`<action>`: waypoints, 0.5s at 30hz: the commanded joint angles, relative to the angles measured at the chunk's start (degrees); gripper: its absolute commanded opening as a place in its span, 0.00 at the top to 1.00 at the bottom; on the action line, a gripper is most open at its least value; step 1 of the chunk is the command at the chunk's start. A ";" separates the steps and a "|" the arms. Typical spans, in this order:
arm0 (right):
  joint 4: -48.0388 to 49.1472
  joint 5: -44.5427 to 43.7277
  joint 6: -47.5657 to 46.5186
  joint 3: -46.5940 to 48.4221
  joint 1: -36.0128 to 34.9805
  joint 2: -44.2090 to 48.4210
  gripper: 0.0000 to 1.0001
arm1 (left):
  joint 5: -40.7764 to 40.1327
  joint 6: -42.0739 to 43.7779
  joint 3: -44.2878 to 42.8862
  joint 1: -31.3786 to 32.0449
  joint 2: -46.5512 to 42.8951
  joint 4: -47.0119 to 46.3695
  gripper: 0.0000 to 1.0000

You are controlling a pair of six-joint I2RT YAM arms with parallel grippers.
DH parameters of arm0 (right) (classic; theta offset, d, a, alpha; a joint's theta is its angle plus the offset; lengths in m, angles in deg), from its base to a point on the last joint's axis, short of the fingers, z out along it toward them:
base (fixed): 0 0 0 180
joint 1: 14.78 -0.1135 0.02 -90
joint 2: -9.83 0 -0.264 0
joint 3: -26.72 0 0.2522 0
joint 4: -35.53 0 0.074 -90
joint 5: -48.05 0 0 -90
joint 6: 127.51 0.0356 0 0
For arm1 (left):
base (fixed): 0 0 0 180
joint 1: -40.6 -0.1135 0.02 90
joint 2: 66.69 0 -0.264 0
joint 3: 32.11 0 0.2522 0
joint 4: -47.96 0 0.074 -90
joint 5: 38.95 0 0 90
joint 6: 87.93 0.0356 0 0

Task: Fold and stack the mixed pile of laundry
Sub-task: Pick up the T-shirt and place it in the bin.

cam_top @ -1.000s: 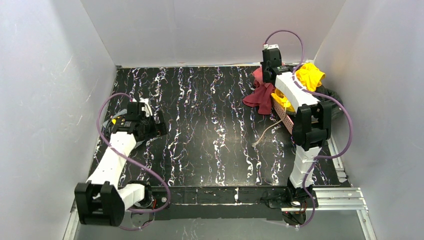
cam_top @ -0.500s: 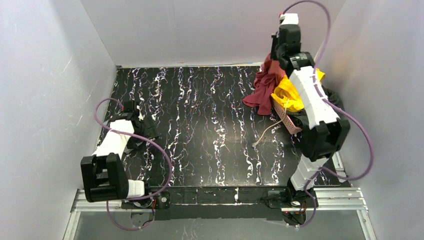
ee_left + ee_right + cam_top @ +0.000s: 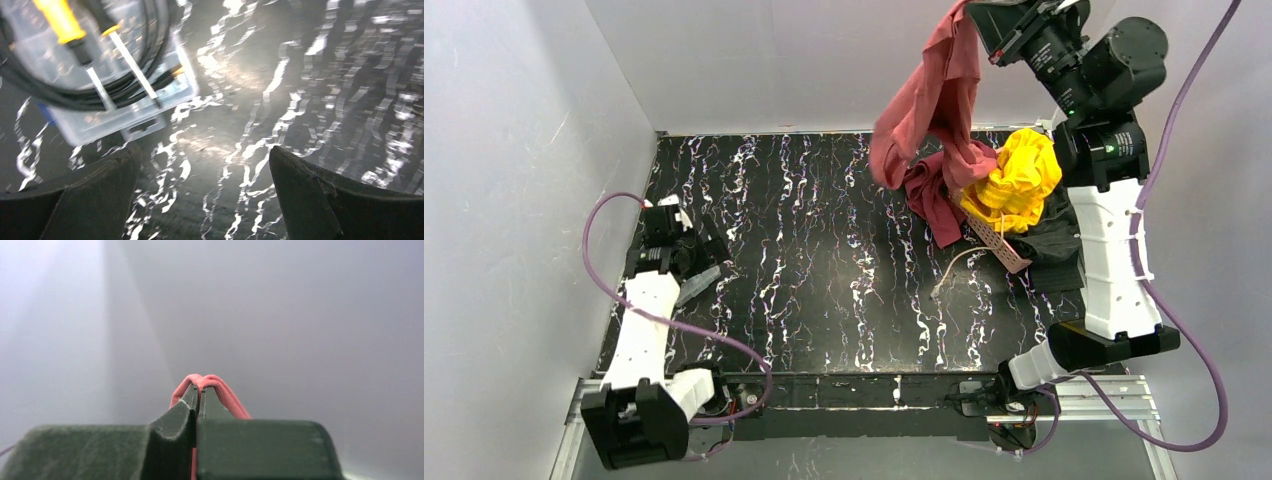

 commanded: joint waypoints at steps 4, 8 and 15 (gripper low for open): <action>25.47 17.79 24.22 2.86 -0.36 0.44 0.99 | 21.40 4.09 3.07 4.99 -9.99 -8.49 0.03; 24.27 17.84 26.00 -0.20 -0.35 1.95 0.99 | 31.25 4.42 4.39 9.65 -13.75 -12.54 0.03; 19.73 8.58 17.99 -43.36 -1.56 16.43 0.99 | 36.87 -7.99 6.77 11.18 -25.16 -12.06 0.06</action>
